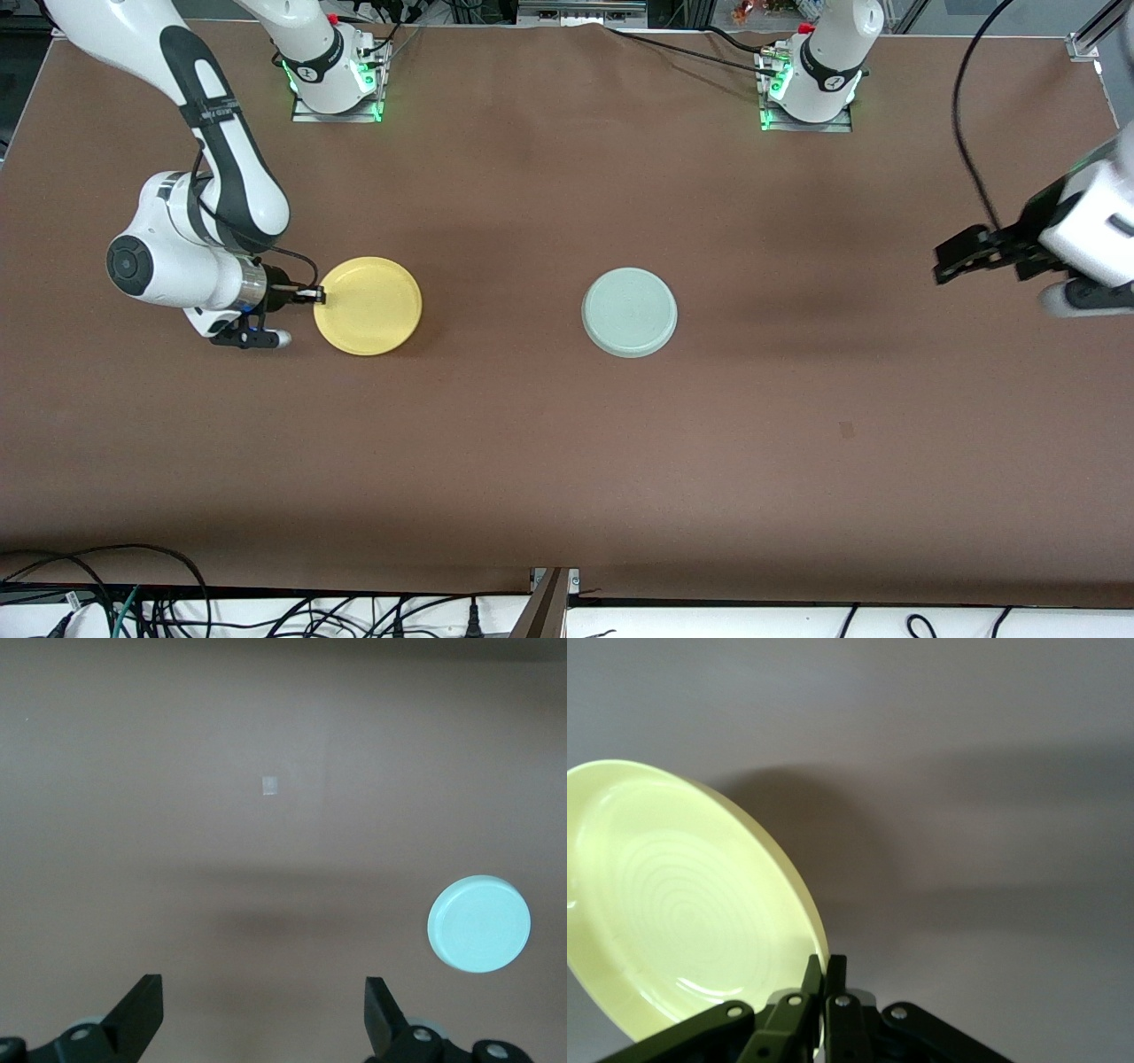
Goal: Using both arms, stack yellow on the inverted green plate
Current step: 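Carry the yellow plate with the right gripper onto the green plate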
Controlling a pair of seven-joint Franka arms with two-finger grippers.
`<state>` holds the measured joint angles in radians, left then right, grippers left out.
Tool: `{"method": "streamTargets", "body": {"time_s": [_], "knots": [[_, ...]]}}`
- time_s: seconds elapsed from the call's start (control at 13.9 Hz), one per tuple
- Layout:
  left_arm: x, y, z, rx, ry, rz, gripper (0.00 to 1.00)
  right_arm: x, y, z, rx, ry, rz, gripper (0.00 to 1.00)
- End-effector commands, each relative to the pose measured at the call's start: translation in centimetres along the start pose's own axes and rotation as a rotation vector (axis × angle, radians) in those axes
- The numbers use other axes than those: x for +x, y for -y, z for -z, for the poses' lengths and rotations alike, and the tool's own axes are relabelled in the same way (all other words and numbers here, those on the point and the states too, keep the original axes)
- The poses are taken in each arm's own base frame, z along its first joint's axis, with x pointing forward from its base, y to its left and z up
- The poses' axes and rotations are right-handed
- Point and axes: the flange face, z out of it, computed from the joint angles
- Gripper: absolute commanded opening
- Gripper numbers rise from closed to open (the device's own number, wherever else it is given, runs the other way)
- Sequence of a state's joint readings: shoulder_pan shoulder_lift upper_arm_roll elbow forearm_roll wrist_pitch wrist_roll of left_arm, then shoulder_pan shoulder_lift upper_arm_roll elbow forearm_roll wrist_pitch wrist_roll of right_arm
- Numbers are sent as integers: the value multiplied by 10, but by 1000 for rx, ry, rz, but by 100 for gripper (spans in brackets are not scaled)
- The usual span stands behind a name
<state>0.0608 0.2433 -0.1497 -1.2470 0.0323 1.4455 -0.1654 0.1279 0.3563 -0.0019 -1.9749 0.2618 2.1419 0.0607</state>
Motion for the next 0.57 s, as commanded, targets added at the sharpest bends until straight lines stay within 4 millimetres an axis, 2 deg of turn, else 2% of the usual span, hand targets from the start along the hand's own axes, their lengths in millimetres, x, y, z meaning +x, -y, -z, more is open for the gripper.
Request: {"method": "streamTargets", "body": {"time_s": [0.0, 0.14, 0.29, 0.36, 0.43, 0.5], "knots": [[-8, -6, -30, 3, 52, -28, 100, 7, 82, 14, 16, -26, -43, 0], [-25, -12, -37, 46, 20, -46, 100, 1, 152, 4, 18, -39, -98, 0], [-56, -19, -39, 57, -11, -63, 100, -13, 229, -15, 67, -35, -166, 0], [-64, -19, -42, 60, -22, -64, 100, -23, 268, -25, 91, -49, -184, 0], [-67, -6, -44, 58, -24, -43, 100, -35, 298, -40, 97, -59, -203, 0], [-67, -2, -41, 55, -45, -36, 100, -45, 320, -57, 108, -78, -228, 0]]}}
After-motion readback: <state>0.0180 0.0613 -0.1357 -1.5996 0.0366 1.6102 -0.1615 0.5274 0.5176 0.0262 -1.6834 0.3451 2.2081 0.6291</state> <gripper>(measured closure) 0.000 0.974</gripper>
